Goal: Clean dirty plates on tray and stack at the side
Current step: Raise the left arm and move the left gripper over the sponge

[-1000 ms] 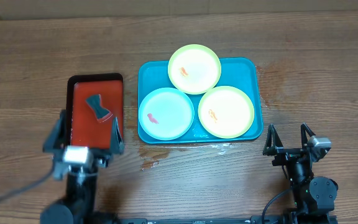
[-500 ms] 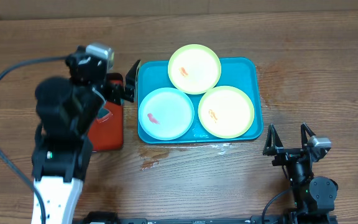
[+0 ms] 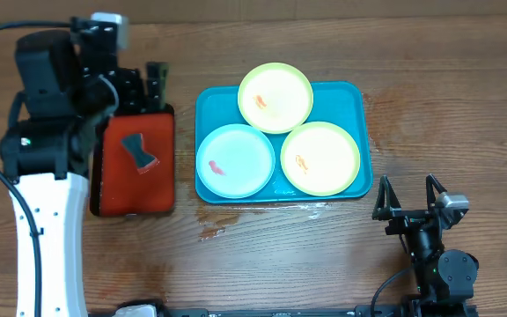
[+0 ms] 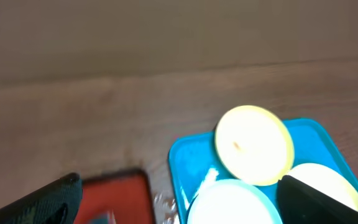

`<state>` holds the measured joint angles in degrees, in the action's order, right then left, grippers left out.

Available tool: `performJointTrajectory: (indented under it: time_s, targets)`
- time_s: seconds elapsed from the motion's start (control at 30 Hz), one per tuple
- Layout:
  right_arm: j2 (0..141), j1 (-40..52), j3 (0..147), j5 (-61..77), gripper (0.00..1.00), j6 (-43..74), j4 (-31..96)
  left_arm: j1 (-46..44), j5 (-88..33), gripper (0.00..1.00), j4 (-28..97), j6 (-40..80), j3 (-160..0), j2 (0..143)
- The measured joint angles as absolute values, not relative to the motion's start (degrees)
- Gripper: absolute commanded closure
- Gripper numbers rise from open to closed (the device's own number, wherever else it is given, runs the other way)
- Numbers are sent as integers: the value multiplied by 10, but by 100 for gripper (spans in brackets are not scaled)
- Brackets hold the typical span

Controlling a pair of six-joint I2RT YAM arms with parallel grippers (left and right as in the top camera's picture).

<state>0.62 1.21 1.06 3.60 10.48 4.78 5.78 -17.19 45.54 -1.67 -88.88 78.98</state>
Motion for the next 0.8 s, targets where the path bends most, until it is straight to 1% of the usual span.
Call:
performJointTrajectory:
  time_s: [0.13, 0.23, 0.4, 0.6, 0.8]
  targets:
    - [6, 12, 11, 36, 0, 105, 48, 121, -209, 0, 504, 19, -891, 824]
    - [6, 12, 11, 36, 0, 105, 48, 149, -222, 0, 522, 29, -891, 856]
    - [6, 12, 11, 36, 0, 105, 48, 143, -206, 0, 525, 31, -891, 895]
    - [6, 12, 11, 36, 0, 105, 48, 133, -191, 0, 498, 34, -891, 930]
    - [6, 12, 11, 36, 0, 105, 48, 131, -198, 0, 530, 42, -892, 965]
